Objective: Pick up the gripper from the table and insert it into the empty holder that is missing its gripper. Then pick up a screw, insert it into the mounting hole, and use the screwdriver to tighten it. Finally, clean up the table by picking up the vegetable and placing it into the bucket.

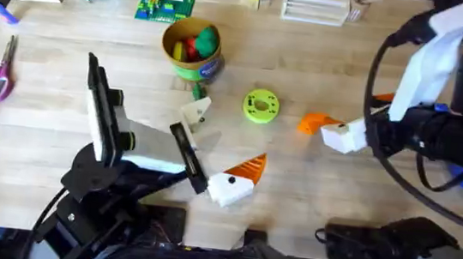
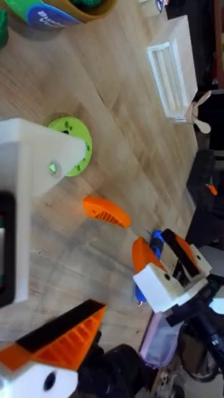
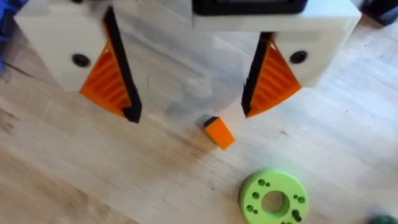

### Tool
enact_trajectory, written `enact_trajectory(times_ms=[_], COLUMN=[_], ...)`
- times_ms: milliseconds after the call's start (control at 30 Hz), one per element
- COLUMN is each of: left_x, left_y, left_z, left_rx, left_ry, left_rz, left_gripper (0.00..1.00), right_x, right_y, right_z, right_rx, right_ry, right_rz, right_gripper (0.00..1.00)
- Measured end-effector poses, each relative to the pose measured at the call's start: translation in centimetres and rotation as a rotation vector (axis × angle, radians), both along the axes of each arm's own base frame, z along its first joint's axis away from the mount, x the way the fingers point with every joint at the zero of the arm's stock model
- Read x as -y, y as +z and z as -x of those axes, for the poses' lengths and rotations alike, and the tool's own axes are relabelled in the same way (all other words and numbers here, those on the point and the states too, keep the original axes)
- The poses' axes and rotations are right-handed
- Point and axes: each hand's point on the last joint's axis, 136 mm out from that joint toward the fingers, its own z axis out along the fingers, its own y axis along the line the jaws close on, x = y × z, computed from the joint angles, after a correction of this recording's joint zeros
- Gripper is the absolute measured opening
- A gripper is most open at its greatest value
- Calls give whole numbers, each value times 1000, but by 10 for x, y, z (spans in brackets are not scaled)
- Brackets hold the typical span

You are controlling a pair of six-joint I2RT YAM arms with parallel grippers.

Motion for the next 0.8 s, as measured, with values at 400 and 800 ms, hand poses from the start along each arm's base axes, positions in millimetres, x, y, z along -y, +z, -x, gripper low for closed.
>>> enact_trajectory(times_ms=[400,800], left_x=[0,0], left_y=[0,0], left_z=[0,0], left_rx=[-3,-3], left_ry=[0,0], left_rz=[2,1], left_gripper=[991,991], right_x=[-19,-27], right_y=[-23,-50], right_z=[-16,-20], right_rx=[-80,-177], right_ry=[163,196], right_rz=[138,139], right_gripper=[991,939])
